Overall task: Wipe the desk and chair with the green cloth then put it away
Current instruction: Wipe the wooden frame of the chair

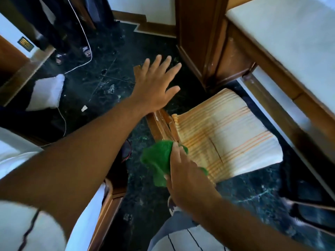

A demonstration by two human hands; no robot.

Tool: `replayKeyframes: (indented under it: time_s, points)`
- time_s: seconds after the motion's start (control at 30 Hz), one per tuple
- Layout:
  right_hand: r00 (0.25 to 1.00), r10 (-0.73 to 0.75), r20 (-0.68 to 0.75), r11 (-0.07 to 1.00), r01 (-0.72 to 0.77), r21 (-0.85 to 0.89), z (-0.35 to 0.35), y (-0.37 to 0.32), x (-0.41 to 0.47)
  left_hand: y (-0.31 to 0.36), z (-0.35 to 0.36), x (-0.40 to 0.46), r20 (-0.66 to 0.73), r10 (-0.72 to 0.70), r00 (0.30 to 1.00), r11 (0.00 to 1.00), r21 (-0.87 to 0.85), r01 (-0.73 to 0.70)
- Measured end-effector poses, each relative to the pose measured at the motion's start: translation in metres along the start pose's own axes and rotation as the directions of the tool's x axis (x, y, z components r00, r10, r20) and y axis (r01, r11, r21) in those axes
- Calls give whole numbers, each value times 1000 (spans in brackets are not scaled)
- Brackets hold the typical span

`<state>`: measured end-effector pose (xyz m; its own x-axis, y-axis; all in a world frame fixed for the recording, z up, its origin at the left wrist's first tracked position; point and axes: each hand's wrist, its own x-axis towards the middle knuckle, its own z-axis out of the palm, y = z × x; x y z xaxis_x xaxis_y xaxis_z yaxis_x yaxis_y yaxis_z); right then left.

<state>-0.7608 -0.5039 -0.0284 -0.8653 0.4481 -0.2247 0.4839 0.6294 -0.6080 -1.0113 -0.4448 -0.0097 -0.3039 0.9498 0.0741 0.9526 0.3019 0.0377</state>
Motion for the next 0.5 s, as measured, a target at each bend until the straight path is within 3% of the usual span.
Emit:
replayKeyframes:
  time_s: [0.17,0.33,0.5]
  points:
    - [984,-164,67,964,174,-202,-10,2,-12,-20,31,16,62,-23,998,1000,-13,24]
    - [978,-183,102,968,197,-153,-26,-24,69,-23,33,21,116,-47,992,999,-5,48]
    - [940,-224,259,950,270,-157,-31,3,1,-19,30,22,156,-56,986,998,33,52]
